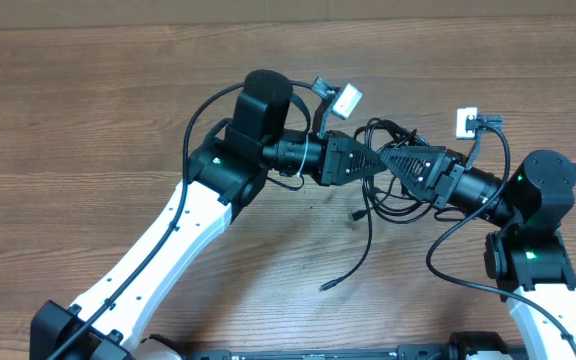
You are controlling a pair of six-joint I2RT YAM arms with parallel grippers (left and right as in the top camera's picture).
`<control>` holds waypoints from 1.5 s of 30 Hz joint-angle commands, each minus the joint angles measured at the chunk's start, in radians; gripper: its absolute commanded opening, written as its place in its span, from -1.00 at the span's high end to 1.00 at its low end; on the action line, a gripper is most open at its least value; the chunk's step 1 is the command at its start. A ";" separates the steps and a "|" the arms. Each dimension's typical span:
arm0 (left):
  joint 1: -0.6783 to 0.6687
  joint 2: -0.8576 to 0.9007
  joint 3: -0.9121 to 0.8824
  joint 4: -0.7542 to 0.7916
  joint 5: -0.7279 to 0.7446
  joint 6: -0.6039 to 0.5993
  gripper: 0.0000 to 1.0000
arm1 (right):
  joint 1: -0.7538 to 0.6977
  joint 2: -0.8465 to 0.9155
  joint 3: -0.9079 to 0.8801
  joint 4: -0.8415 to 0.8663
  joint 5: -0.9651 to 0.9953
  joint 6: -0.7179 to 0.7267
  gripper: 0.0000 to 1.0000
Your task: Untangle cables
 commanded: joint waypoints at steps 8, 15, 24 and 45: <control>-0.042 -0.014 0.012 0.041 0.222 -0.011 0.92 | 0.004 0.011 0.019 0.021 0.048 0.003 0.46; -0.039 -0.014 0.012 0.075 0.256 -0.011 0.92 | 0.004 0.011 0.019 0.020 0.061 0.003 0.66; 0.044 -0.014 0.012 0.073 0.234 -0.010 0.92 | 0.003 0.010 0.019 0.021 0.043 0.026 0.93; 0.207 -0.014 0.012 -0.049 0.201 0.158 0.91 | 0.003 0.010 0.020 0.134 -0.027 0.093 0.93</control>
